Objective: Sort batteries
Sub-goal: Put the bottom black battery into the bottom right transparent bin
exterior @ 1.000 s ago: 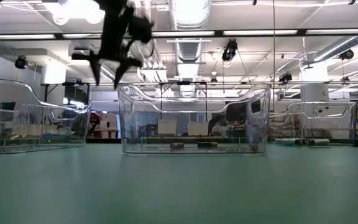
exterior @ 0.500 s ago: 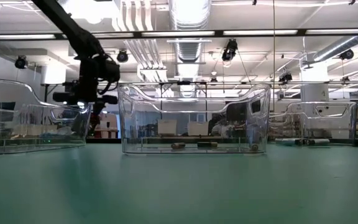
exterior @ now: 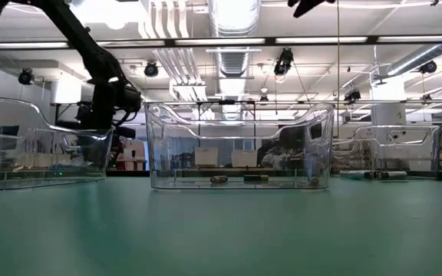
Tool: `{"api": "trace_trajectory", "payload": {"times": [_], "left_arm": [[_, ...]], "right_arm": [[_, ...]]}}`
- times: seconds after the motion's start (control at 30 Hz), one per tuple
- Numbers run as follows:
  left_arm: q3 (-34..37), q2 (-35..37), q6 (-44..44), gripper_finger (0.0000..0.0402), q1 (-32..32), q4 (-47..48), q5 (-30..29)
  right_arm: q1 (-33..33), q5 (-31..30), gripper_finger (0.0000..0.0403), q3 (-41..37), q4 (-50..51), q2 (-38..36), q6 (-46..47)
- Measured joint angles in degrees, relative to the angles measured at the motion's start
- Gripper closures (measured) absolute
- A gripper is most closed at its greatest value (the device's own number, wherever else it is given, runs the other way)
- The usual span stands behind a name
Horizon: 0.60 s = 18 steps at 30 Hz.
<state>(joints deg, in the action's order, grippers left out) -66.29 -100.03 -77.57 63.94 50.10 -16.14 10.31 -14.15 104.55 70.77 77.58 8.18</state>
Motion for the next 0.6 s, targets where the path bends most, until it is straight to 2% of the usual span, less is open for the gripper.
{"api": "trace_trajectory", "payload": {"times": [0.2,0.4,0.5,0.6], "left_arm": [[-1.11,-4.67,-1.59,0.0246,0.94,0.74,1.23],[-3.99,-7.84,-3.91,0.0247,1.1,2.64,-0.83],[-5.76,-9.41,-1.53,0.0247,1.18,0.31,-0.26],[-8.11,-12.36,-0.51,0.0247,1.33,1.83,0.18]], "right_arm": [[1.86,0.64,0.0159,0.0,4.31,-1.02,-1.32],[4.38,-2.39,0.015,-0.15,5.93,-3.51,-0.3],[5.49,-2.36,0.0149,-0.47,5.89,-3.69,-0.42],[6.35,-2.36,0.0153,-1.01,5.87,-3.65,-0.74]]}}
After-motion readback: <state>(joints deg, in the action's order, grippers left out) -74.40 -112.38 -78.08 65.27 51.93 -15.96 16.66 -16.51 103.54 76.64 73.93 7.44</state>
